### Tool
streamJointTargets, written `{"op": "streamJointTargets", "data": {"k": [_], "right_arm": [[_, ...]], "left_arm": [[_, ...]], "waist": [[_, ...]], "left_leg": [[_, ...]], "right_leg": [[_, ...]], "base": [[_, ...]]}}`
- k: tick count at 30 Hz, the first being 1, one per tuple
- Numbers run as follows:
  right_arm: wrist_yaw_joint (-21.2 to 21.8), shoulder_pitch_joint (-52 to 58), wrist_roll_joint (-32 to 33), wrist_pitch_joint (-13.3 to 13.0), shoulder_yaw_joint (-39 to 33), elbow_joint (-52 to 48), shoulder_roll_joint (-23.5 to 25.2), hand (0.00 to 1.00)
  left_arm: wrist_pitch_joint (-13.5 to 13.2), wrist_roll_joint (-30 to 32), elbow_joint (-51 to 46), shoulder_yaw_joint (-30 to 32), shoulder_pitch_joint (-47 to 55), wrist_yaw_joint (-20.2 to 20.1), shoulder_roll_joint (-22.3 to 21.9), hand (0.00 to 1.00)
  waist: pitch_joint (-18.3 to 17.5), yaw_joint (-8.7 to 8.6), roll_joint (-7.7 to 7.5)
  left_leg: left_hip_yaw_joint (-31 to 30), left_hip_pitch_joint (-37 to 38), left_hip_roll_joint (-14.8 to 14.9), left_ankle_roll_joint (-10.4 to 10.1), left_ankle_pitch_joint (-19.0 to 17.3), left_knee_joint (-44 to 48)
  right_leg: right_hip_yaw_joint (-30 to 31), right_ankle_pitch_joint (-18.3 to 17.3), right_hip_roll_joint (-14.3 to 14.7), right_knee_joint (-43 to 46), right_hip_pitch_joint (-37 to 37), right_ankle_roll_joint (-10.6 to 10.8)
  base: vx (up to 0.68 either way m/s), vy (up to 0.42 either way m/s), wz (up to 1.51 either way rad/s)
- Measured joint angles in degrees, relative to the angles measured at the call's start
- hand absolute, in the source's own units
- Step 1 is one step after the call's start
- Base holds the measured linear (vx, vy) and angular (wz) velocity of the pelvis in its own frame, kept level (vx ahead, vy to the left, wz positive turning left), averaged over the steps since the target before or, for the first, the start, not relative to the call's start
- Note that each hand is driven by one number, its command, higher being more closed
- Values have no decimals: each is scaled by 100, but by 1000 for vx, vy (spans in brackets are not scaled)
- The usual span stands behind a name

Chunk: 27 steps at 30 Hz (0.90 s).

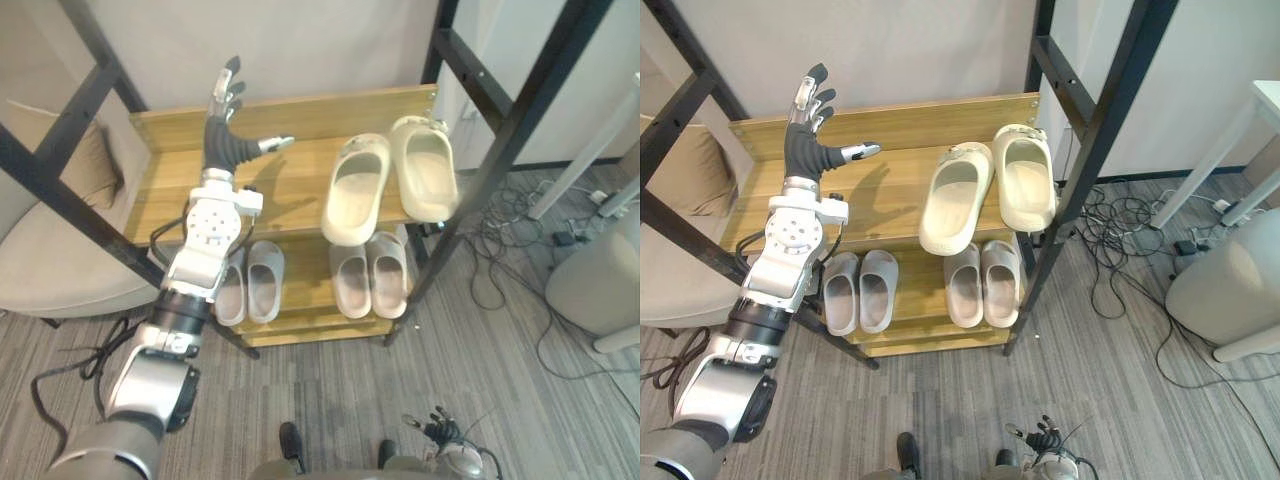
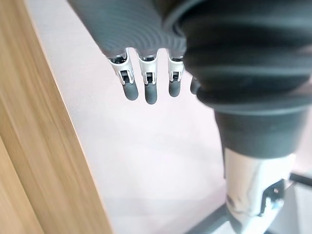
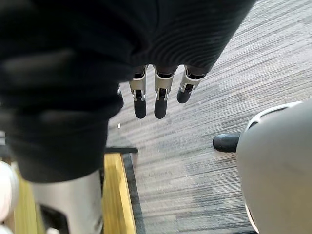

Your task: Organize the slippers on the shoe rack

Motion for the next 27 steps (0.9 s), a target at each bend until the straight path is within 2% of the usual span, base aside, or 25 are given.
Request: {"op": "streamJointTargets", "data": {"k": [3,6,11,18,23,27], "right_arm": [[24,-72,-4,48,142,107,-56,0],[53,-77,-9,59,231,108,-75,0],[106,-93,-13,106,387,130,-141,0],[111,-98,-14,110,583,196,-130,0],[110,-100,-18,120,636,209,-133,0],[107,-106,-33,119,683,209,-137,0]], "left_arm": [[-116,-444,-551,3,387,-201,-51,0],[-194,-635,-1004,-10,749,-269,-180,0],[-270,-630,-1234,-115,1301,-451,-434,0],[-261,-630,-1446,-450,2084,-638,-846,0],[-215,-510,-1445,-549,2448,-738,-1009,0],[-141,78,-1401,-691,2541,-730,-1019,0]], "waist": [[1,37,-2],[1,42,-13],[-1,96,-30],[-28,128,-170],[-24,175,-199],[-26,179,-204]], "left_leg": [[-49,2,-2,-1,0,0],[-91,39,-9,-11,-9,-1],[-110,54,-6,-11,-10,-1],[-243,103,-37,-10,-26,-1],[-262,103,-44,-14,-30,0],[-273,103,-45,-14,-29,0]], "right_leg": [[-41,-14,6,-14,34,-2],[-63,-27,8,-28,90,-2],[-90,-30,11,-29,116,-3],[-230,-56,6,-84,263,12],[-247,-64,7,-90,284,22],[-259,-65,8,-91,291,24]], "base": [[2,-5,5],[-1,-3,7],[0,0,0],[-1,1,9],[5,2,2],[0,0,0]]}}
